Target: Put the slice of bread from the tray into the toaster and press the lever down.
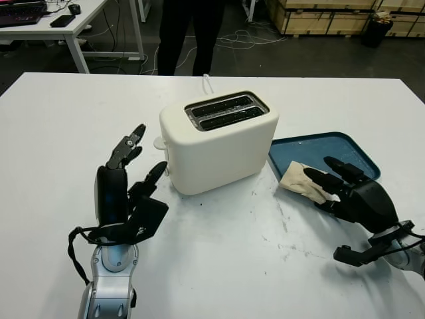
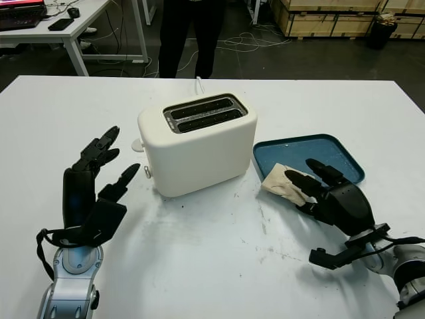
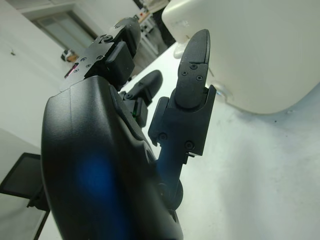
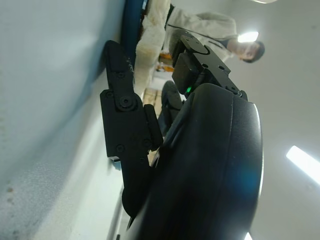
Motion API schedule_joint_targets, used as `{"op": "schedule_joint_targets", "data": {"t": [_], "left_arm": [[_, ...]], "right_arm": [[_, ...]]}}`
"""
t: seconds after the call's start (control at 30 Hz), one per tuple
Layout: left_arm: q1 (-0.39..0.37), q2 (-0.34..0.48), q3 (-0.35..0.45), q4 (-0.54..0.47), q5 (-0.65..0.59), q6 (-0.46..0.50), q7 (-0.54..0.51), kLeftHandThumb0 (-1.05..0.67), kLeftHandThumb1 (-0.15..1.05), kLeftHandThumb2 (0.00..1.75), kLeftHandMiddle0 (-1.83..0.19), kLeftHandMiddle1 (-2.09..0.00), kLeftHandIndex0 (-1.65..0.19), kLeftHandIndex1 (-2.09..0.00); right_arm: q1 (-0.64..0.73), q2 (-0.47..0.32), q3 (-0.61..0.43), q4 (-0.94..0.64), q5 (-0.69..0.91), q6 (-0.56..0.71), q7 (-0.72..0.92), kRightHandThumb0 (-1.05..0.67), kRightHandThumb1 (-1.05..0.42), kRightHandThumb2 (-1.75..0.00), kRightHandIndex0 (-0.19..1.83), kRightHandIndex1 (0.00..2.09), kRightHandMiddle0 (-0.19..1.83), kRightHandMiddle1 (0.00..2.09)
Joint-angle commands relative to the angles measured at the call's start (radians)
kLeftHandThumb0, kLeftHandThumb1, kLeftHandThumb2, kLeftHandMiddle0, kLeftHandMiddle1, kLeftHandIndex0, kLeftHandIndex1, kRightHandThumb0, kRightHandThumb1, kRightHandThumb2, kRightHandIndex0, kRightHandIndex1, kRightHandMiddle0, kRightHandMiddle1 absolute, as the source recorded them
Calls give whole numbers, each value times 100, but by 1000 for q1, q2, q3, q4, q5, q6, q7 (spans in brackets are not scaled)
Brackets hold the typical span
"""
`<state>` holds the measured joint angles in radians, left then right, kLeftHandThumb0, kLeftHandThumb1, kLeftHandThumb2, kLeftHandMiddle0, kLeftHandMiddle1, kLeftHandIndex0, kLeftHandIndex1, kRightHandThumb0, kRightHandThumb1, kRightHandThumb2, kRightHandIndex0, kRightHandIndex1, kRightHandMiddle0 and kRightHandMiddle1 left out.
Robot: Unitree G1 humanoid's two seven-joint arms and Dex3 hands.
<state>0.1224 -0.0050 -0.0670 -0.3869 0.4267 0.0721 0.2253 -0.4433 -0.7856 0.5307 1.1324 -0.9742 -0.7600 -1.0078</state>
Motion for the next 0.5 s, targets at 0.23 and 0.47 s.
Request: {"op": "schedule_joint_targets", "data": {"t": [0.23,0.47], "left_arm": [[13,1,-10,-16,18,6,1,-44,92,9,-36,-66,-54,-1],[23,-3,-9,-16,11,2,0,-42,92,8,-36,-65,-54,-1]], "right_arm": [[-26,43,59,37,-9,31,-105,-29,-92,-10,75,46,90,7],[-43,48,106,36,-38,88,-170,-46,-92,-34,55,157,116,18]]}}
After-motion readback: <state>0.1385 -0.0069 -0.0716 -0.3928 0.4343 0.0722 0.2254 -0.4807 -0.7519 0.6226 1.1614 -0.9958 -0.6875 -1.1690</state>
